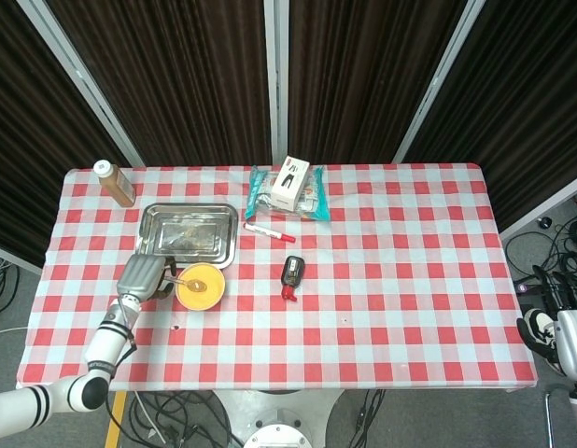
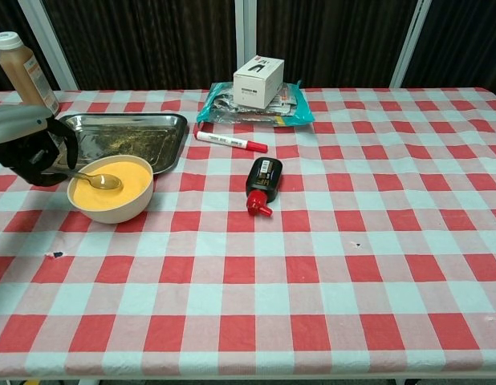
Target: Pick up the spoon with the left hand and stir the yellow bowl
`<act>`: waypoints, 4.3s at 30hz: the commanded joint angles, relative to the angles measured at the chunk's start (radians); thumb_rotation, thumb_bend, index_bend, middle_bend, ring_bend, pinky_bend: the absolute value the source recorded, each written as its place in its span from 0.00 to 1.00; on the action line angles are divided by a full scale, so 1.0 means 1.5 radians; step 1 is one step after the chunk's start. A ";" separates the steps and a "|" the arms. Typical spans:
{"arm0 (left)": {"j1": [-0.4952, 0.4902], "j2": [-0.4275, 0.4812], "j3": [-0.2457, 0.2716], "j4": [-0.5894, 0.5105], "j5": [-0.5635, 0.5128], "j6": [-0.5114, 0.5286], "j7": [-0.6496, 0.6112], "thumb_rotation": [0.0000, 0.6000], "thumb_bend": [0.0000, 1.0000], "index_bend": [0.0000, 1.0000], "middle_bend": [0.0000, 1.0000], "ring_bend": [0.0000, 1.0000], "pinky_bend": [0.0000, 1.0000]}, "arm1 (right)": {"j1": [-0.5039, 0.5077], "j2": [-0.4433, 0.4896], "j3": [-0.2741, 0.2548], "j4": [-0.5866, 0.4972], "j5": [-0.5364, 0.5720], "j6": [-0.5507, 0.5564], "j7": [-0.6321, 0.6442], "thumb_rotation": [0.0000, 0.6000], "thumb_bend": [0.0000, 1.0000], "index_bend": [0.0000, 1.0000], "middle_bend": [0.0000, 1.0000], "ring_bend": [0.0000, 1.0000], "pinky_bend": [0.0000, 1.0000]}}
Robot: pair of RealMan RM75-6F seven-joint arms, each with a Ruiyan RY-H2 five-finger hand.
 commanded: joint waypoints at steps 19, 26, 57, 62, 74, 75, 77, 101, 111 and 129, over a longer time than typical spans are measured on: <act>-0.004 -0.008 0.006 0.009 -0.003 0.006 -0.003 1.00 0.37 0.58 0.88 0.91 1.00 | -0.001 -0.003 0.002 0.004 0.004 -0.002 0.004 1.00 0.30 0.07 0.36 0.11 0.22; -0.007 -0.003 0.006 0.005 -0.007 -0.002 -0.008 1.00 0.37 0.59 0.88 0.91 1.00 | 0.000 -0.003 0.002 0.004 0.004 -0.003 0.004 1.00 0.30 0.07 0.36 0.11 0.22; -0.070 -0.003 0.035 -0.051 0.015 0.150 0.405 1.00 0.39 0.66 0.90 0.93 1.00 | -0.007 -0.008 -0.001 0.012 -0.001 0.006 0.014 1.00 0.29 0.07 0.37 0.11 0.22; -0.075 -0.030 0.042 -0.046 0.001 0.173 0.467 1.00 0.39 0.66 0.90 0.93 1.00 | -0.005 -0.008 0.000 0.013 0.000 0.002 0.015 1.00 0.29 0.07 0.37 0.11 0.22; -0.082 -0.074 0.060 -0.037 -0.010 0.173 0.518 1.00 0.39 0.66 0.90 0.93 1.00 | -0.005 -0.011 -0.001 0.015 0.001 -0.001 0.018 1.00 0.29 0.07 0.37 0.12 0.22; -0.082 -0.073 0.058 -0.042 -0.015 0.169 0.510 1.00 0.39 0.66 0.90 0.93 1.00 | -0.005 -0.011 -0.001 0.015 0.002 0.000 0.018 1.00 0.29 0.07 0.37 0.12 0.22; -0.082 -0.067 0.052 -0.052 -0.024 0.154 0.489 1.00 0.39 0.67 0.90 0.93 1.00 | -0.006 -0.011 -0.001 0.015 0.002 0.000 0.018 1.00 0.29 0.07 0.38 0.12 0.22; -0.094 0.039 0.013 -0.108 -0.127 0.079 0.341 1.00 0.39 0.67 0.90 0.93 1.00 | -0.009 -0.010 -0.002 0.009 -0.005 0.008 0.015 1.00 0.29 0.07 0.38 0.12 0.22; -0.113 -0.035 0.049 -0.059 -0.102 0.194 0.479 1.00 0.39 0.67 0.90 0.93 1.00 | -0.012 -0.010 -0.002 0.016 0.002 0.007 0.022 1.00 0.29 0.07 0.38 0.12 0.22; -0.104 -0.036 0.035 -0.088 -0.135 0.122 0.413 1.00 0.39 0.68 0.90 0.93 1.00 | -0.009 -0.013 -0.001 0.020 0.005 0.000 0.025 1.00 0.29 0.07 0.38 0.12 0.22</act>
